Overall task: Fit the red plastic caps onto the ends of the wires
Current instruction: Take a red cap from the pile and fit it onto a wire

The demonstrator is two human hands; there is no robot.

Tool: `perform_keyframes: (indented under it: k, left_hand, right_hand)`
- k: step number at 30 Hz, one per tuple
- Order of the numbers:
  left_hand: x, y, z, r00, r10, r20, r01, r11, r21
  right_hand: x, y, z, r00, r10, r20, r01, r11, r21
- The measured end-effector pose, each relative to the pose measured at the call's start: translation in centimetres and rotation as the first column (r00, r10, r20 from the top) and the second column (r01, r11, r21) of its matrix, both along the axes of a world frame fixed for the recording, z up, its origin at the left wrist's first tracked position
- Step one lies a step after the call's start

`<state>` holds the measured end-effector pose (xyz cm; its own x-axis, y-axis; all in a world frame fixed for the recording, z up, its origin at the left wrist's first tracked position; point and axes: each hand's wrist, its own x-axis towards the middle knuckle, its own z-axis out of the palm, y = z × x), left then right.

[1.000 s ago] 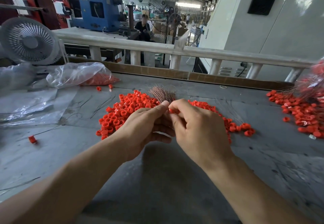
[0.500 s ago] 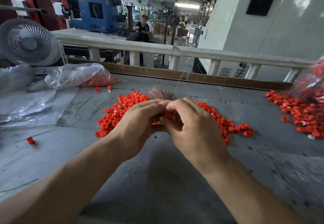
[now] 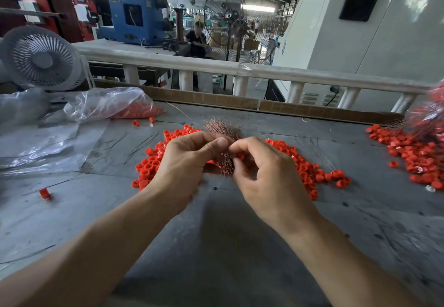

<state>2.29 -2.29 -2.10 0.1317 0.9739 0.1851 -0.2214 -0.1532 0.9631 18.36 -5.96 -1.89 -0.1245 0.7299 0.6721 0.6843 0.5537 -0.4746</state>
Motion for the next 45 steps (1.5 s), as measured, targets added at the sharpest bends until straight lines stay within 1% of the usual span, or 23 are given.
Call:
perform_keyframes:
  k: [9, 14, 16, 19, 22, 24, 26, 29, 33, 40, 43, 45]
  left_hand:
    - [0.1, 0.1, 0.0, 0.997, 0.066, 0.043, -0.064, 0.997, -0.033]
    - [0.0, 0.0, 0.1, 0.998, 0.059, -0.016, -0.060, 0.997, -0.052]
    - [0.1, 0.0, 0.2, 0.997, 0.069, -0.028, -0.071, 0.995, -0.069]
    - [0.0, 0.0, 0.3, 0.995, 0.096, -0.027, -0.098, 0.992, -0.078]
    - [-0.2, 0.2, 0.3, 0.986, 0.126, -0.107, -0.131, 0.991, -0.036]
    - [-0.3, 0.2, 0.2, 0.975, 0.149, -0.168, -0.150, 0.989, 0.002]
    - [-0.3, 0.2, 0.1, 0.963, 0.162, -0.214, -0.158, 0.987, 0.033]
    - [-0.4, 0.2, -0.1, 0.948, 0.162, -0.275, -0.144, 0.986, 0.082]
    - [-0.5, 0.2, -0.2, 0.935, 0.161, -0.315, -0.134, 0.985, 0.107]
    - [-0.5, 0.2, -0.1, 0.934, 0.154, -0.322, -0.121, 0.986, 0.118]
    - [-0.6, 0.4, -0.2, 0.929, 0.154, -0.337, -0.121, 0.986, 0.117]
    - [-0.7, 0.6, -0.2, 0.922, 0.164, -0.351, -0.133, 0.985, 0.111]
  right_hand:
    - [-0.1, -0.1, 0.0, 1.000, 0.006, -0.028, -0.007, 1.000, -0.021]
    - [0.1, 0.0, -0.1, 1.000, -0.018, -0.008, 0.018, 0.999, -0.040]
    - [0.6, 0.3, -0.1, 0.998, -0.063, 0.013, 0.064, 0.998, -0.022]
    - [1.8, 0.8, 0.1, 0.977, -0.210, 0.038, 0.210, 0.978, -0.001]
    - [3.7, 1.4, 0.4, 0.909, -0.408, 0.081, 0.411, 0.911, -0.028]
    - [5.6, 1.9, 0.7, 0.843, -0.525, 0.114, 0.536, 0.838, -0.099]
    - [7.4, 2.1, 0.9, 0.771, -0.610, 0.183, 0.637, 0.747, -0.193]
    - [9.6, 2.3, 1.1, 0.682, -0.675, 0.280, 0.731, 0.623, -0.279]
    - [11.4, 2.3, 1.3, 0.644, -0.694, 0.323, 0.762, 0.541, -0.357]
    - [11.8, 2.5, 1.0, 0.615, -0.675, 0.407, 0.787, 0.491, -0.374]
    - [11.5, 2.5, 1.0, 0.603, -0.672, 0.430, 0.797, 0.501, -0.336]
    - [11.1, 2.4, 1.0, 0.612, -0.664, 0.429, 0.790, 0.533, -0.302]
